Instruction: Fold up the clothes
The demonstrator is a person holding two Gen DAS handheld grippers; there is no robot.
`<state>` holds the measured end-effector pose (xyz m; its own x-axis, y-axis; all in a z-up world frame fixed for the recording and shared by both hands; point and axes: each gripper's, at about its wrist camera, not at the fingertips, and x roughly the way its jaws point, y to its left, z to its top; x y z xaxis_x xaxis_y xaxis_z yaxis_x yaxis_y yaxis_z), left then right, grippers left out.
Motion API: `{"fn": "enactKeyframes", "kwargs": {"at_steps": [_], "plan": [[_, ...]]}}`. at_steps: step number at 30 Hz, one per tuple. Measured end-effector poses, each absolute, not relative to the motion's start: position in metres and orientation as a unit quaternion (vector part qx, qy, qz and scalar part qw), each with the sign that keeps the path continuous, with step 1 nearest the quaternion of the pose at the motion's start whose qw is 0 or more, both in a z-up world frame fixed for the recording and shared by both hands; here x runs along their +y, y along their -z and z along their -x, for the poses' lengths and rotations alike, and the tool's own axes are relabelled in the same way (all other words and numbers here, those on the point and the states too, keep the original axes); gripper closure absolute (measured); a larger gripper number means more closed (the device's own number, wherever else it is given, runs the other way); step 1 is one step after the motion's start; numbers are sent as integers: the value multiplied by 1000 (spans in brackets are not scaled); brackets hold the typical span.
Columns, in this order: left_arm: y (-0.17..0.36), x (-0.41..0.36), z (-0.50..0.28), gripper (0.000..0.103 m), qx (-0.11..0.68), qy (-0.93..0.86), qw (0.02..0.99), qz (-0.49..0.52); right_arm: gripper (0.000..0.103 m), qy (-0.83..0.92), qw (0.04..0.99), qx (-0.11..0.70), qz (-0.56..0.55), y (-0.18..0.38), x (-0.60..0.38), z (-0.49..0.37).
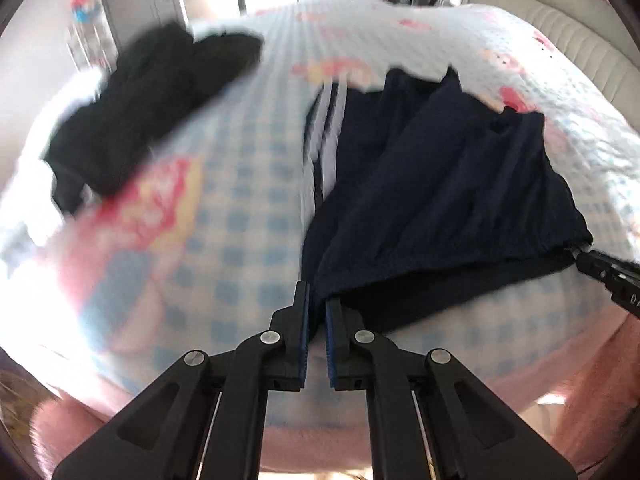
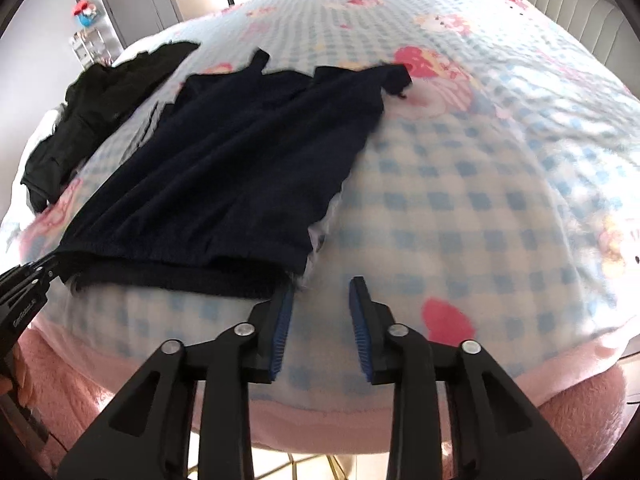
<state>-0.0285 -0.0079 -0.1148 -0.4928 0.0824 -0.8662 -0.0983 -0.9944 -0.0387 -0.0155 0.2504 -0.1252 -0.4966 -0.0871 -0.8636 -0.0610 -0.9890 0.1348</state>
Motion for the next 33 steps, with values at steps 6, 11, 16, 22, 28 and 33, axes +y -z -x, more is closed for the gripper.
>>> {"fn": "enactKeyframes", "kwargs": {"at_steps": [6, 11, 16, 22, 28, 33], "plan": [[91, -41, 24, 66, -145, -866, 118, 463, 72, 869, 28, -137, -474, 106, 276, 8], [92, -53, 34, 66, -192, -860, 106, 460, 65, 881, 26, -131, -454, 98, 277, 26], [120, -39, 50, 67, -160, -837, 95, 515, 75, 859, 19, -93, -503, 132, 265, 37], [126, -51, 38, 65, -175, -826, 99, 527, 79, 858, -17, -76, -508, 137, 283, 21], [126, -67, 37, 66, -260, -807, 141, 512, 75, 866, 35, -170, -470, 113, 307, 13], [141, -48, 45, 59, -254, -791, 143, 539, 75, 843, 51, -182, -503, 139, 299, 35]]}}
